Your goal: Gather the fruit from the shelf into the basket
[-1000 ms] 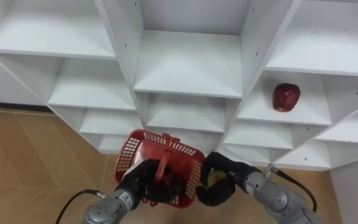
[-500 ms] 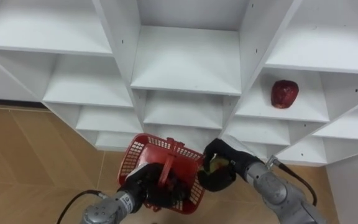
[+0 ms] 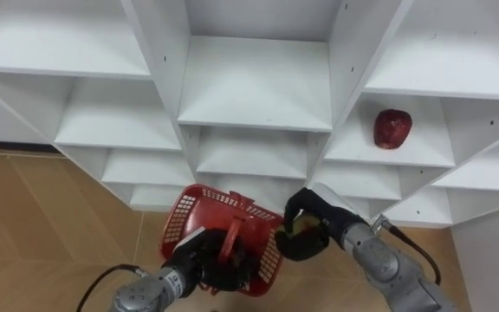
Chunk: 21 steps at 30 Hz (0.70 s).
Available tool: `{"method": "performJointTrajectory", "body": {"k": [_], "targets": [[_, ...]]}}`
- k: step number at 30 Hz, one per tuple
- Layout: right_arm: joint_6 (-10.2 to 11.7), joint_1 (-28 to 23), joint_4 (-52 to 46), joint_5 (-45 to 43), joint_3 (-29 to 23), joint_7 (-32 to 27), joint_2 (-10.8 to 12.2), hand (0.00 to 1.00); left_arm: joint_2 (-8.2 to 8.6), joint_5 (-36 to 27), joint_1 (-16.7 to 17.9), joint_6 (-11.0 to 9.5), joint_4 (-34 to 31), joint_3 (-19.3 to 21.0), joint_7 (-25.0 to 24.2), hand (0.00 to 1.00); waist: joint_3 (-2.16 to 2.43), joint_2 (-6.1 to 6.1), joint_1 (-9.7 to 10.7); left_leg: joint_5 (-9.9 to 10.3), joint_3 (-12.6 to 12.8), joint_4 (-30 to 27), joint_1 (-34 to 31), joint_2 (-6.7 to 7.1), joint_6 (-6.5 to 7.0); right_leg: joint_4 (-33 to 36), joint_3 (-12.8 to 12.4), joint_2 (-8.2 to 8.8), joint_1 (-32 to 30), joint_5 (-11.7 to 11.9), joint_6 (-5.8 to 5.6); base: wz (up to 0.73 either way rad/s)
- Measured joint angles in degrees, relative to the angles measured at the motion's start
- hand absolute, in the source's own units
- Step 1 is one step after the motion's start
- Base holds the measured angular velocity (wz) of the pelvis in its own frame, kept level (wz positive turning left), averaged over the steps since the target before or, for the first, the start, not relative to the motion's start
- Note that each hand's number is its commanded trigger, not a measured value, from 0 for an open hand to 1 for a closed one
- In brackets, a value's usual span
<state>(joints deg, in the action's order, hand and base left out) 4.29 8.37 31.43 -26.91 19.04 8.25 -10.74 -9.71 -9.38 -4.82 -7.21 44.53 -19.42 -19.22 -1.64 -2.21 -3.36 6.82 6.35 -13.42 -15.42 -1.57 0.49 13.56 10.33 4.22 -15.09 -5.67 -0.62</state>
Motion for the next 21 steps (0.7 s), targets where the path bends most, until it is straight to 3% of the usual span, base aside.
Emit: {"method": "performJointTrajectory", "body": {"k": [7,21], "targets": [[0.05,2.26,4.68,0.91,0.33,-0.68,0.9,1.0,-0.05,0.02,-0.13,0.0,0.03,-0.04,-0.16,1.0,-0.08,0.13,-0.1,0.0,0.03,-0.01,0.05,-0.06,0.0,-0.02,-0.05,-0.04,0.12,0.0,0.01,0.0],[0.05,2.95,4.98,2.48,1.15,-0.63,1.31,1.0,-0.05,0.07,-0.41,0.01,0.02,-0.07,-1.7,1.0,-0.51,0.86,-0.2,0.0,0.14,0.18,0.03,-0.11,-0.01,-0.4,-0.09,-0.12,0.13,0.0,0.01,0.0]]}}
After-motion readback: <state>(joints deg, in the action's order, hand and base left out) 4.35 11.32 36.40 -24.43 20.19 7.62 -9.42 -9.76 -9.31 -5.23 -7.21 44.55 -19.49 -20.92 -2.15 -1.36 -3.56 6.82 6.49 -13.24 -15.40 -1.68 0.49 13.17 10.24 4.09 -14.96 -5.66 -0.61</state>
